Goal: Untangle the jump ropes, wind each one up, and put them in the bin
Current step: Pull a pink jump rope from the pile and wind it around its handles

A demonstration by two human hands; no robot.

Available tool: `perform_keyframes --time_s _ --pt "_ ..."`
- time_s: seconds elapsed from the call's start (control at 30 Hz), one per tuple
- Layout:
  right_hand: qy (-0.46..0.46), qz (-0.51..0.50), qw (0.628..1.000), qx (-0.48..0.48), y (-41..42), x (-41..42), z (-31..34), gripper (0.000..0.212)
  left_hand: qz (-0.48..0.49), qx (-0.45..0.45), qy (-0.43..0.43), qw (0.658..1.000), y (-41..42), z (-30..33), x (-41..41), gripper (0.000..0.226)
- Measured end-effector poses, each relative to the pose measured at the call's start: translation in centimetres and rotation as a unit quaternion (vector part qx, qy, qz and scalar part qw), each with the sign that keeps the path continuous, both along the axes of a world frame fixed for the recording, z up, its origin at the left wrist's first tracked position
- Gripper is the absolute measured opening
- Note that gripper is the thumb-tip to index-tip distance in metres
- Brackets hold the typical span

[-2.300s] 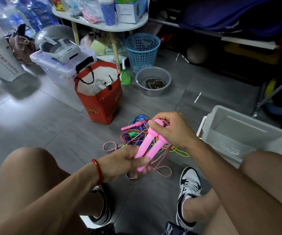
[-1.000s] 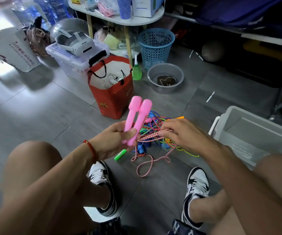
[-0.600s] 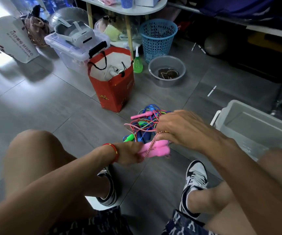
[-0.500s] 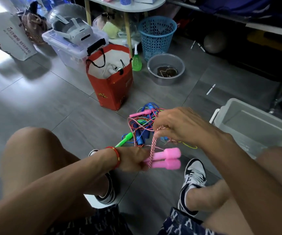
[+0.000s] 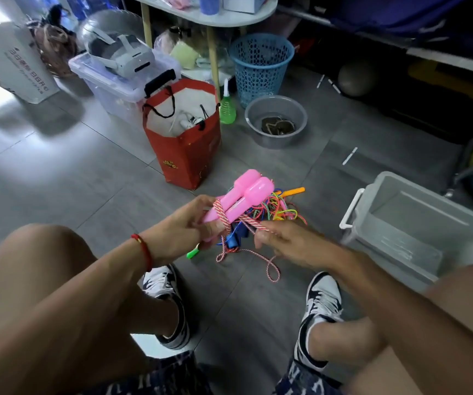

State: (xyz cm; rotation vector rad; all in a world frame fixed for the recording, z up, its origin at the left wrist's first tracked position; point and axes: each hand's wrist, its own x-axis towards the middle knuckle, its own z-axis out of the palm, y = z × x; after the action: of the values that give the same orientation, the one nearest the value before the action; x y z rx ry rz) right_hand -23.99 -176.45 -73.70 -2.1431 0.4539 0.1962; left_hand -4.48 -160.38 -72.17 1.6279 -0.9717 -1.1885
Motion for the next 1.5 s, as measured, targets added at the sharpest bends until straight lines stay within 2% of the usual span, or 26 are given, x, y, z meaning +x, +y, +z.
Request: perform_keyframes --time_s 0.13,0.4,0.57,0.67,0.77,0.87,0.93,1.07,1.1,1.2,1.43,1.5 --pt "-0.011 -0.076 0.997 -0.002 2.5 0.6 -0.4 0.022 0.061 0.025 -0.018 0.998 0.1 -1.3 -0.1 0.021" --pt "0.038 -0.069 0.993 -0.091 4.5 1.0 -0.2 0.032 0.130 0.115 -0.119 0.978 -0.8 -4.3 -0.3 0.010" --pt "0.037 -0.066 0.989 -0.126 6.0 0.5 1.2 0.030 0.134 0.148 -0.169 0.965 -0.9 -4.5 0.4 0.023" --pt "0.031 -0.095 0.986 -0.135 6.3 0.2 2.1 0.021 0.136 0.154 -0.174 0.963 -1.0 -4.3 0.5 0.027" --pt "0.058 -0.069 0.972 -0.218 6.8 -0.1 2.6 0.013 0.127 0.152 -0.218 0.956 -1.1 -4.3 0.1 0.026" --pt "0.070 -0.023 0.957 -0.281 7.0 -0.5 3.1 0.005 0.091 0.150 -0.272 0.946 -1.1 -4.1 -0.2 0.027" --pt "0.047 0.004 0.956 -0.290 6.4 -0.7 3.6 0.011 0.061 0.149 -0.294 0.942 -1.0 -4.2 -0.1 0.029" --pt "-0.102 0.061 0.943 -0.310 4.8 -0.8 4.8 0.016 -0.031 0.105 -0.315 0.943 -0.8 -3.8 -0.6 0.026" --pt "-0.109 0.071 0.942 -0.311 4.4 -1.0 5.0 0.018 -0.069 0.097 -0.320 0.940 -0.7 -3.8 -0.7 0.024" --pt "-0.037 0.108 0.960 -0.256 2.2 -1.8 5.5 0.025 -0.180 0.075 -0.327 0.925 -0.7 -3.8 -1.2 0.016" --pt "-0.096 0.130 0.946 -0.282 0.0 -1.2 6.0 0.023 -0.306 0.009 -0.294 0.905 -1.3 -1.6 -4.5 0.011" --pt "-0.094 0.102 0.961 -0.238 -1.5 -1.1 4.9 0.018 -0.317 -0.017 -0.277 0.907 -1.1 -1.0 -4.8 0.009"
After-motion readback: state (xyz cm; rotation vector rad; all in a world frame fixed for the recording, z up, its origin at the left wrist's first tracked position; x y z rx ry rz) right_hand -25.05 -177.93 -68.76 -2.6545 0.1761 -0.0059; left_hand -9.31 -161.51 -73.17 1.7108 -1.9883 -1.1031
